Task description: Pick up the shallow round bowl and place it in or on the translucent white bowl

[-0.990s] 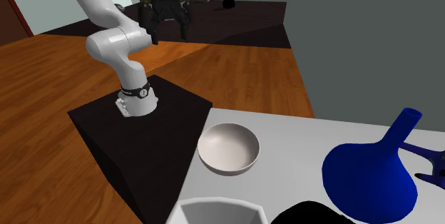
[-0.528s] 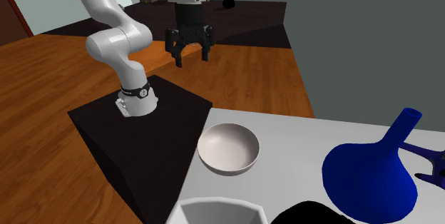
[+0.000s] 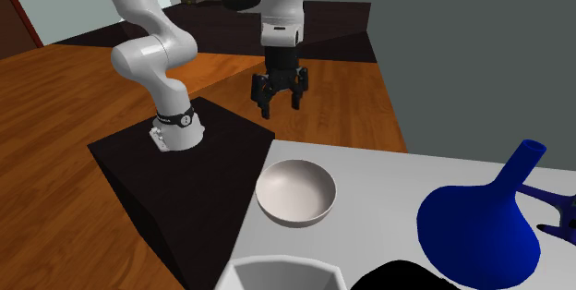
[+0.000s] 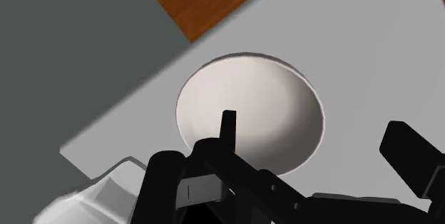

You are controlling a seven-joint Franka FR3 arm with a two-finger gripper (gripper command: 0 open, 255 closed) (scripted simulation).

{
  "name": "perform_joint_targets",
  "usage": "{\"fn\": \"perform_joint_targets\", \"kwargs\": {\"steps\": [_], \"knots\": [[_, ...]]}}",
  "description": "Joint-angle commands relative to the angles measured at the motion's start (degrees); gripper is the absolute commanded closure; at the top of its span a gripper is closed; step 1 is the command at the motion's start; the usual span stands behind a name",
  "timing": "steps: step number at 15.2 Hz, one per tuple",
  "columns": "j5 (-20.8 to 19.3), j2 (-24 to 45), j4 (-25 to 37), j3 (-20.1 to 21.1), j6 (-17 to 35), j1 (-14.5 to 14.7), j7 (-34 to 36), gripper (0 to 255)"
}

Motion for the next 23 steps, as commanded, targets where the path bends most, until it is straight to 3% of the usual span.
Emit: {"fn": "perform_joint_targets", "kwargs": {"steps": [1,10,18,23], "knots": [[-1.39,4.38,0.95,0.98,3.39,-0.25,2.37,0],[-10.95,25.27,12.12,2.76,11.69,0.04,13.78,0],[-14.02,30.45,12.06,1.52,16.67,0.15,15.97,0],[-14.01,30.45,12.06,1.51,16.67,0.16,15.97,0]]}}
